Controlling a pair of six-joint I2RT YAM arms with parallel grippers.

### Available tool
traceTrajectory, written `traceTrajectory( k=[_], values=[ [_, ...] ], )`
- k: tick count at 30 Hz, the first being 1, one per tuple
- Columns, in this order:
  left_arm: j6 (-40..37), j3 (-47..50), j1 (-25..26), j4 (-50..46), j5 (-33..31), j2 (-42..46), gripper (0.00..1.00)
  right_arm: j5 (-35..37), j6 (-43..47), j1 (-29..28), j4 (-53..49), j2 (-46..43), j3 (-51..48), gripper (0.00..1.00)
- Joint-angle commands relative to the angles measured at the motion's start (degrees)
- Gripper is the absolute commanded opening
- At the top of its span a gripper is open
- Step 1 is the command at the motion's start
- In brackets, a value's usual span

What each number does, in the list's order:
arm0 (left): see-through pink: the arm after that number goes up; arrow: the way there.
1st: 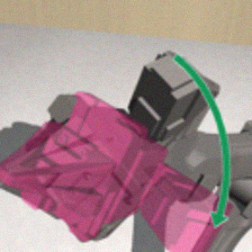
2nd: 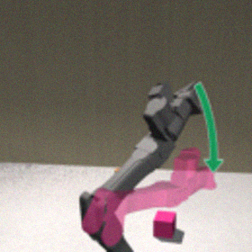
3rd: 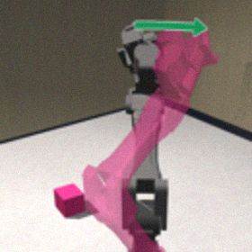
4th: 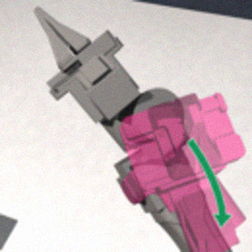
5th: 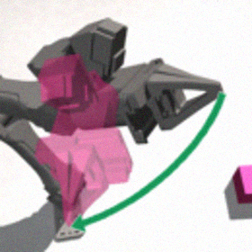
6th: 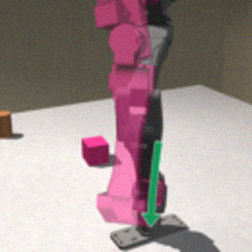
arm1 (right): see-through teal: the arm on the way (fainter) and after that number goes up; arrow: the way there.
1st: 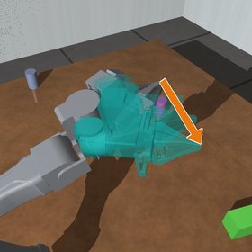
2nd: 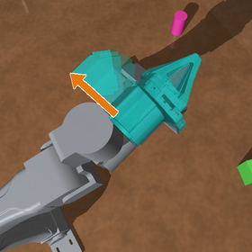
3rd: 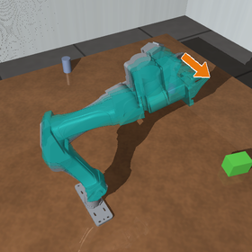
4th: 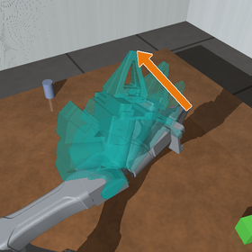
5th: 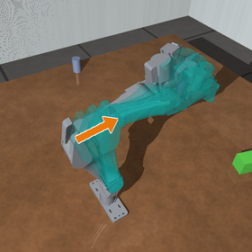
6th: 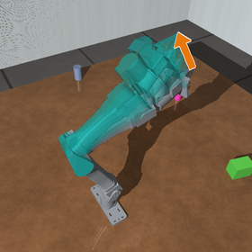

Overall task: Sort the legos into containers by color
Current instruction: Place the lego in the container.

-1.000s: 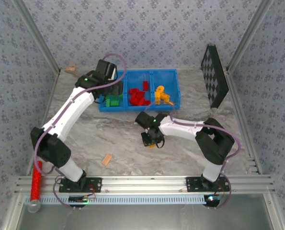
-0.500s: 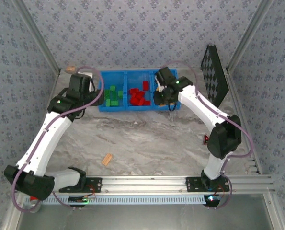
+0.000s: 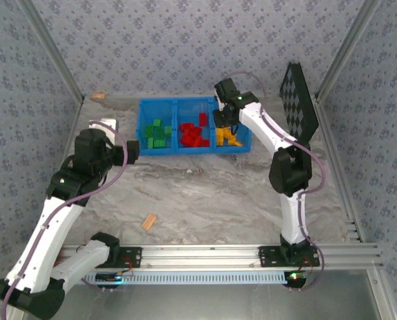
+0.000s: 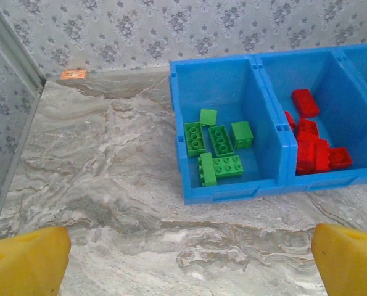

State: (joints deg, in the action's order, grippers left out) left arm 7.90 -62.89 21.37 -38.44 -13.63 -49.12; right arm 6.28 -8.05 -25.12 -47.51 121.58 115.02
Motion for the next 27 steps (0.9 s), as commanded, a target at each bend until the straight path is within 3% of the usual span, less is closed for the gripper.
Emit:
traceTrajectory(
  k=[1,11,27],
  values=[
    [-1.4,1.7,-0.2,1.9,3.2,0.8,1.0,0.6,1.0,1.8,2.6,4.5,5.1,0.23],
    [0.5,5.8,-0.2,1.5,-1.6,0.9,1.0,3.0,2.7,4.3,1.5,14.4,12.9,0.24],
    [-0.1,5.4,-0.2,2.9,-8.9,-2.3,1.0,5.3,4.2,5.0,1.0,19.4,14.2,0.4]
  ],
)
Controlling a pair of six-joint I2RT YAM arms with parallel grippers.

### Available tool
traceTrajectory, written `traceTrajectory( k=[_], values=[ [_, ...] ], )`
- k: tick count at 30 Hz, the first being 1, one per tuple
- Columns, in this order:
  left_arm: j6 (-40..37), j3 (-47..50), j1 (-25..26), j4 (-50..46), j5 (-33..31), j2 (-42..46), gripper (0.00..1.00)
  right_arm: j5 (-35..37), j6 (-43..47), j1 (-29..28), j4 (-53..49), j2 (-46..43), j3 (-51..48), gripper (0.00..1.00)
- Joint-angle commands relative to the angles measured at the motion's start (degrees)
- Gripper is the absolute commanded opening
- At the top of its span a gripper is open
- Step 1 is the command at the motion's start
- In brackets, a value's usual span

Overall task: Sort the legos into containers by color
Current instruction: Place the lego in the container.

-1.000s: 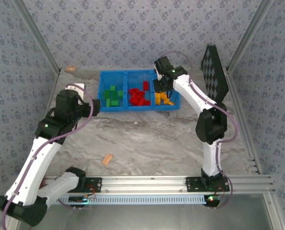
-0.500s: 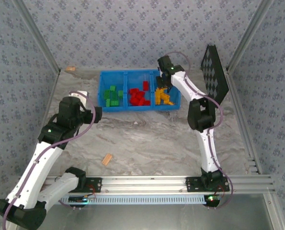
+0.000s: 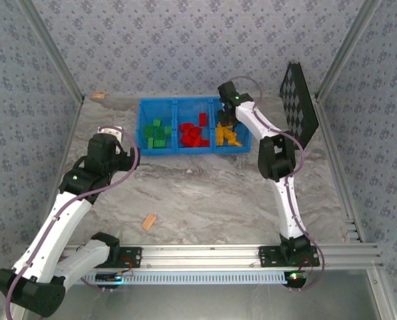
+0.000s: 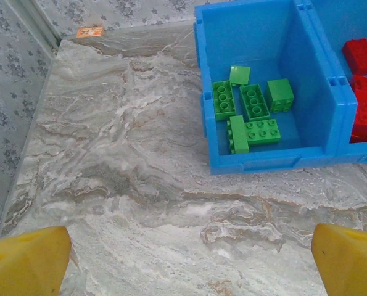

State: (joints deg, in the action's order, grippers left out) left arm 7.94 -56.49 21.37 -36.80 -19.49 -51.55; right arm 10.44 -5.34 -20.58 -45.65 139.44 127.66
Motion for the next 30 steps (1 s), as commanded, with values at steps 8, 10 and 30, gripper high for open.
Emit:
traceTrajectory(
  k=[8,10,30],
  values=[
    [0.8,0.3,-0.3,5.2,-7.0,0.8,1.0,1.7,3.9,0.0,0.6,-2.0,0.2,0.49],
    [0.6,0.2,-0.3,5.8,-7.1,0.4,1.0,2.0,4.5,0.0,0.5,-3.3,0.2,0.51],
    [-7.8,12.6,-9.2,23.1,-14.6,-0.4,1.0,-4.2,8.8,-0.7,10.9,-38.3,-30.3,1.0]
  ],
)
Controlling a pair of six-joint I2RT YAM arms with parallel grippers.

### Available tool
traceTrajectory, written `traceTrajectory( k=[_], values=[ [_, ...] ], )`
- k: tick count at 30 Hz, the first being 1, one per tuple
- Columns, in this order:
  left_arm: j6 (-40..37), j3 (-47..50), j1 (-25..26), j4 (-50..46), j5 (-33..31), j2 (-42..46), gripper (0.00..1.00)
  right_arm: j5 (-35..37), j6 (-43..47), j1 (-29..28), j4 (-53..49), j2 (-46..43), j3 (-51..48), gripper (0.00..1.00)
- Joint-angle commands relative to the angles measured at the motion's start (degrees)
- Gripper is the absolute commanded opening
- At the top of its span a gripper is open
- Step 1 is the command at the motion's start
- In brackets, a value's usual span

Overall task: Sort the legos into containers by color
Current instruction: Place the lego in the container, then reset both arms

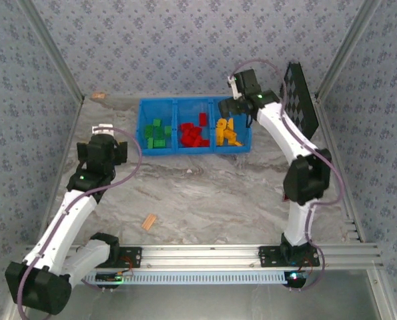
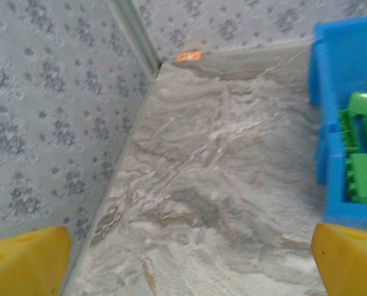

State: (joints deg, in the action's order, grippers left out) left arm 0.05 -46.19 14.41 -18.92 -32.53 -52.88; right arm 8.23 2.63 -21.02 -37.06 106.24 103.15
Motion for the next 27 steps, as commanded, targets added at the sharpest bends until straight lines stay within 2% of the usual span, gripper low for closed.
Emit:
traceTrajectory(
  k=[1,5,8,12,17,21,24,27],
  values=[
    [1.1,4.2,-3.5,7.2,-1.2,1.0,1.0,-2.1,0.9,-0.3,3.6,-7.5,-9.2,1.0],
    [5.1,13.4,-9.6,19.7,5.2,1.1,1.0,-2.5,1.6,-0.8,9.2,-16.9,-21.8,1.0],
    [6.9,19.7,-12.5,30.5,8.2,-1.4,1.0,-0.3,0.8,-0.9,9.2,-22.1,-27.3,1.0],
    [6.9,21.5,-12.9,36.6,10.4,-5.1,1.0,1.9,-0.3,-1.2,9.2,-28.3,-32.6,1.0],
    [6.9,25.6,-13.0,48.1,9.7,-9.7,1.0,-2.0,-0.3,-1.4,10.8,-35.4,-39.7,1.0],
    [7.0,26.4,-13.0,56.6,11.7,-17.2,1.0,-2.6,-1.2,-1.4,11.5,-41.8,-44.8,1.0],
    [5.1,25.3,-12.9,59.9,12.6,-21.3,1.0,-1.4,-2.5,-1.3,10.8,-46.6,-47.9,1.0],
    [4.3,23.8,-12.9,58.9,14.6,-23.9,1.0,-0.7,-3.4,-1.2,9.4,-50.9,-50.5,1.0]
  ],
)
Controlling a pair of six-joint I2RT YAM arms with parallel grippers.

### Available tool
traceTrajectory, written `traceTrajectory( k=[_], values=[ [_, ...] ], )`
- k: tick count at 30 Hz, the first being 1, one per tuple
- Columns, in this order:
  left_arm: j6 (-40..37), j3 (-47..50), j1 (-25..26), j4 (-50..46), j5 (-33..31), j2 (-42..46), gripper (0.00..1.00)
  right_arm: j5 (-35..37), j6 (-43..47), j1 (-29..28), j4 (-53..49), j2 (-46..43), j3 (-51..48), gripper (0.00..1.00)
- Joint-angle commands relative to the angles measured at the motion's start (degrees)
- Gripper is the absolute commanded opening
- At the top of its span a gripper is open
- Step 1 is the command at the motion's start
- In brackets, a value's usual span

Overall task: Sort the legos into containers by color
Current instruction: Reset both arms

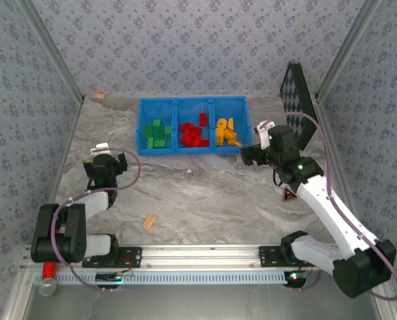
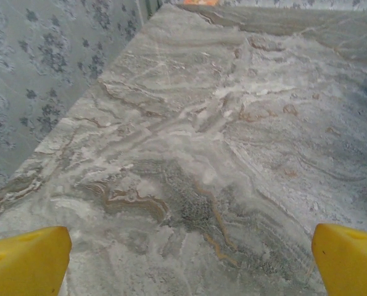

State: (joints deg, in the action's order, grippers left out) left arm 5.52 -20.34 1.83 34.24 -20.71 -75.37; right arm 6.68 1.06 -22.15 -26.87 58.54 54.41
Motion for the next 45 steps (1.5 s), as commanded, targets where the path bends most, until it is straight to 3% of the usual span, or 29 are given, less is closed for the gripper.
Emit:
traceTrajectory(
  k=[1,7,15,21,26,32,42,45],
  values=[
    [-1.7,-1.4,-0.4,7.6,4.1,-2.3,1.0,1.4,-2.5,0.0,-1.0,-4.6,-2.7,1.0],
    [-6.6,1.9,-0.4,22.2,16.6,-12.4,1.0,2.8,-3.7,0.1,0.2,-11.0,-8.2,1.0],
    [-3.8,-3.6,-3.8,11.4,21.1,-12.4,1.0,8.1,-2.9,0.4,11.0,-15.8,-18.3,1.0],
    [-3.7,-3.5,-3.9,12.1,21.3,-12.6,1.0,12.1,-0.1,4.2,29.6,-6.8,-28.8,1.0],
    [-3.8,-3.5,-3.8,12.0,21.2,-12.6,1.0,8.7,3.7,10.2,42.3,0.6,-31.5,1.0],
    [-3.8,-3.5,-3.8,12.0,21.2,-12.6,1.0,-0.6,5.4,17.3,57.5,9.2,-35.2,1.0],
    [-3.8,-3.5,-3.8,12.0,21.2,-12.6,1.0,-12.2,5.5,22.3,68.4,22.2,-32.3,1.0],
    [-3.8,-3.4,-3.8,12.0,21.1,-12.6,1.0,-13.4,4.8,23.4,66.3,23.8,-30.5,1.0]
  ],
)
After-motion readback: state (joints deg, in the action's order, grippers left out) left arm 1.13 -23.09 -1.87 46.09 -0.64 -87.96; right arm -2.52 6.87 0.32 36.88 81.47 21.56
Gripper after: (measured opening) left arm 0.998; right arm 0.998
